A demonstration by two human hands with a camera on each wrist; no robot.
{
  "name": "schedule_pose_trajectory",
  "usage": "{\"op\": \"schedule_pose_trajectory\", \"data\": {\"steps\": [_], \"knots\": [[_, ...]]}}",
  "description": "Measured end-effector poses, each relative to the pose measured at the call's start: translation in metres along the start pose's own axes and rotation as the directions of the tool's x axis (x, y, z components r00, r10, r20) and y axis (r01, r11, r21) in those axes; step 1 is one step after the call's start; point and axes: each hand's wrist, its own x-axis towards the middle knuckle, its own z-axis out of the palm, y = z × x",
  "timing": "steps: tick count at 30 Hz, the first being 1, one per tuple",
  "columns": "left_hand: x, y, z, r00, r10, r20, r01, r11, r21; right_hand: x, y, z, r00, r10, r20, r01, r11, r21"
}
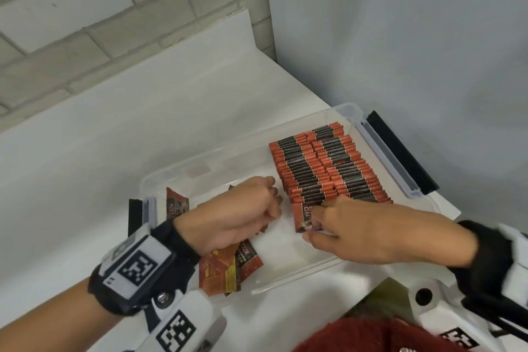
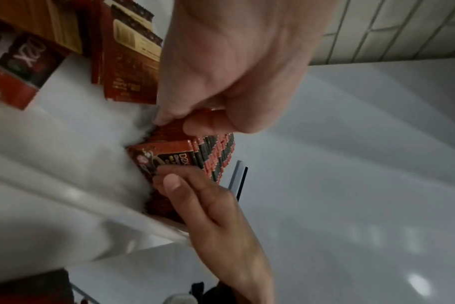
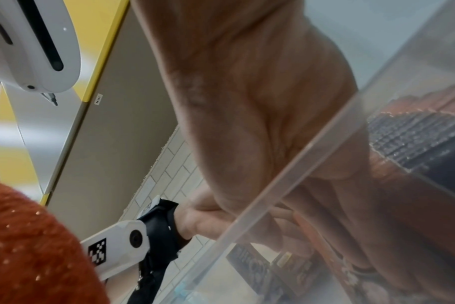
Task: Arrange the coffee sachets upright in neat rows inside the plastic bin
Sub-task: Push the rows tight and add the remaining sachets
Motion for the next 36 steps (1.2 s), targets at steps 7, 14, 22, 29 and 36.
{"op": "schedule_pose_trajectory", "data": {"steps": [7, 14, 22, 29, 36], "knots": [[-0.002, -0.008, 0.02, 0.995, -0.072, 0.073, 0.073, 0.997, -0.01, 0.0, -0.001, -0.002, 0.997, -0.032, -0.069, 0.031, 0.999, -0.022], [-0.005, -0.002, 0.02, 0.994, -0.091, 0.067, 0.088, 0.995, 0.054, -0.003, 0.001, -0.005, 0.991, -0.111, -0.074, 0.111, 0.994, -0.011], [-0.04, 0.035, -0.043, 1.0, -0.01, -0.028, 0.024, 0.807, 0.59, 0.004, -0.019, -0.031, 0.979, -0.192, -0.062, 0.198, 0.972, 0.124], [-0.058, 0.052, -0.065, 0.975, -0.186, -0.124, 0.155, 0.161, 0.975, 0.061, -0.069, -0.037, 0.983, -0.171, 0.063, 0.177, 0.979, -0.099], [-0.039, 0.048, -0.067, 0.926, -0.355, -0.13, 0.055, -0.213, 0.975, 0.095, -0.079, -0.025, 0.983, -0.016, 0.183, 0.071, 0.952, -0.297]]}}
